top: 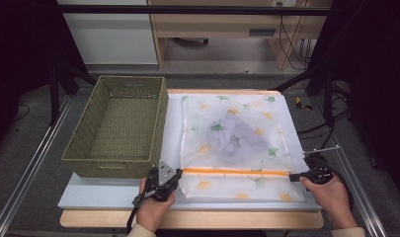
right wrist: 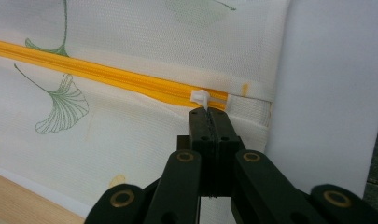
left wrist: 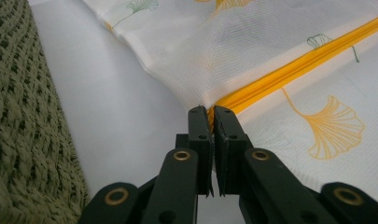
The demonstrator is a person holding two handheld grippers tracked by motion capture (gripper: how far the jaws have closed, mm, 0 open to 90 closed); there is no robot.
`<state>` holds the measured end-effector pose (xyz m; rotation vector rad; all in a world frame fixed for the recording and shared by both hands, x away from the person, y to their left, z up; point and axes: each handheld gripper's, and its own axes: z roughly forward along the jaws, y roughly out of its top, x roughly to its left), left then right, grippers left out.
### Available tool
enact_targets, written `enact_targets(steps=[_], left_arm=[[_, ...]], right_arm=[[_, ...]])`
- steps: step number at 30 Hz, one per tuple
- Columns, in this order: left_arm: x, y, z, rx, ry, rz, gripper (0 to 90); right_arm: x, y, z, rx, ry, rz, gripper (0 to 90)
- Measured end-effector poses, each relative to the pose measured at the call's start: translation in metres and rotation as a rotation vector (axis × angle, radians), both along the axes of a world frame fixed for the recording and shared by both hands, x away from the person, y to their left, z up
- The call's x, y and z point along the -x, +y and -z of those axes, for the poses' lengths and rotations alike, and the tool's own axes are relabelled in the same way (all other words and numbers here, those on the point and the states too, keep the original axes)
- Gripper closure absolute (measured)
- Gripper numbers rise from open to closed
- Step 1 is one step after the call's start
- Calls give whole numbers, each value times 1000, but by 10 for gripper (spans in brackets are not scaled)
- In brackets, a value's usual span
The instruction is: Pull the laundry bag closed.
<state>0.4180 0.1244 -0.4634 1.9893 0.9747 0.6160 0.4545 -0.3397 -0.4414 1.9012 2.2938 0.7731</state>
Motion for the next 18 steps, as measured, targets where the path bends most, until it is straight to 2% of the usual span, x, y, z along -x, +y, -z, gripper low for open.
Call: enact_targets(steps=[4,9,18], left_arm=[[0,0,1,-3,0,-3,860],[0,1,1,14,5,6,858],[-1,2,1,25,2,6,852]], right_arm=[[2,0,0,-4,-11,11,900],[4,0,-1,1,-38,6,900],[5,2,0,-7,-43,21,900]])
